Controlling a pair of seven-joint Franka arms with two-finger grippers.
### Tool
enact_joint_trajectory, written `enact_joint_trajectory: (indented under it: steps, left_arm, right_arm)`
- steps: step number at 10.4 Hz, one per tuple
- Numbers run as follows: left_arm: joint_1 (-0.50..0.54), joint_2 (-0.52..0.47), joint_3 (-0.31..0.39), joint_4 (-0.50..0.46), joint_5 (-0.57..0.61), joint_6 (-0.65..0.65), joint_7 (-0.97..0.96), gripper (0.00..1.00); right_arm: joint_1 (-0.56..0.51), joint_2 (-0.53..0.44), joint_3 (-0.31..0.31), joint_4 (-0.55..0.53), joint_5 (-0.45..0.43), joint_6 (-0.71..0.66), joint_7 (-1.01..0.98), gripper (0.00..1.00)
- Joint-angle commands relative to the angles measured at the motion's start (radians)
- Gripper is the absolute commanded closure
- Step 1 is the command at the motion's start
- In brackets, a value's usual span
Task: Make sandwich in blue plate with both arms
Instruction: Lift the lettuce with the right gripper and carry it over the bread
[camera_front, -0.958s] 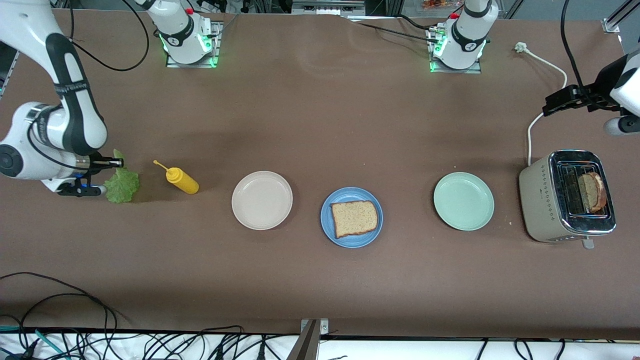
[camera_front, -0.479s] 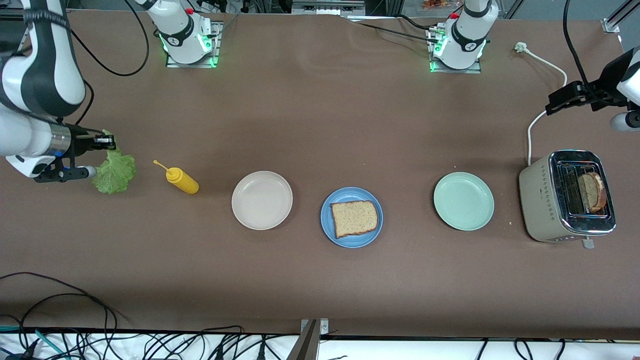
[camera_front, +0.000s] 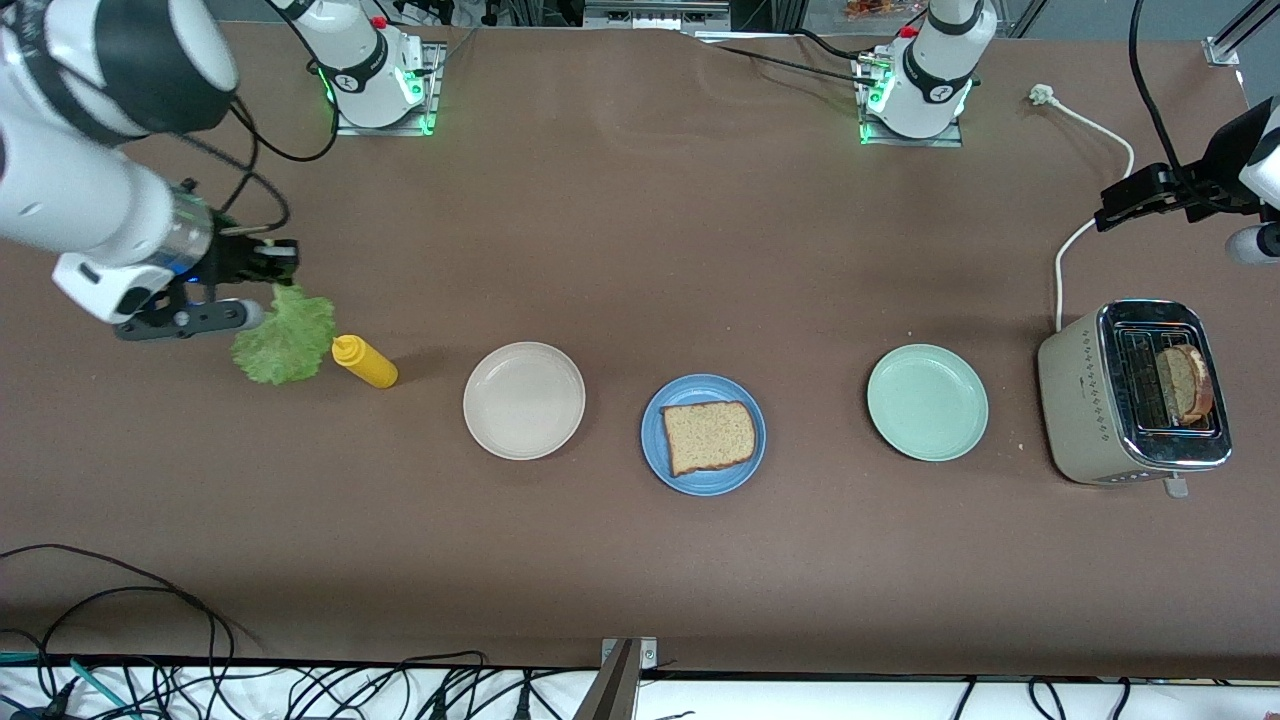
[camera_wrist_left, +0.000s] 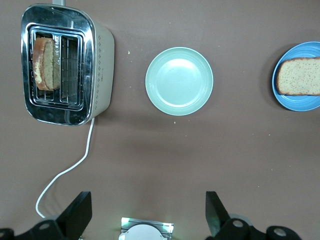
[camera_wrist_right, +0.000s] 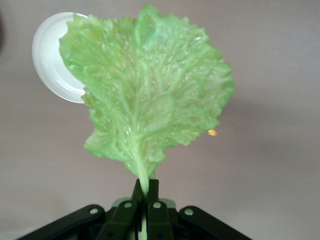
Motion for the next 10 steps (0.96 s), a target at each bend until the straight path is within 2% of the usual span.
enact_joint_trajectory:
  steps: [1,3,6,8,10]
  left_arm:
    - [-0.001,0.014,-0.005,0.033,0.032,-0.021,-0.007,0.00]
    - [0.000,0.014,-0.005,0.033,0.032,-0.021,-0.007,0.00]
    - [0.000,0.014,-0.005,0.033,0.030,-0.021,-0.007,0.00]
    - [0.000,0.014,-0.005,0.033,0.030,-0.021,-0.005,0.00]
    - [0.000,0.014,-0.005,0.033,0.030,-0.021,-0.005,0.00]
  right_arm:
    - [-0.005,0.052,0.176,0.069,0.014,0.148,0.079,1.00]
    - [0.033,0.120,0.243,0.067,0.017,0.343,0.102,1.00]
    - [0.186,0.262,0.242,0.070,0.006,0.688,0.271,1.00]
    - [0.261,0.325,0.238,0.069,-0.035,0.822,0.289,1.00]
    - [0.332,0.390,0.234,0.069,-0.130,0.917,0.357,1.00]
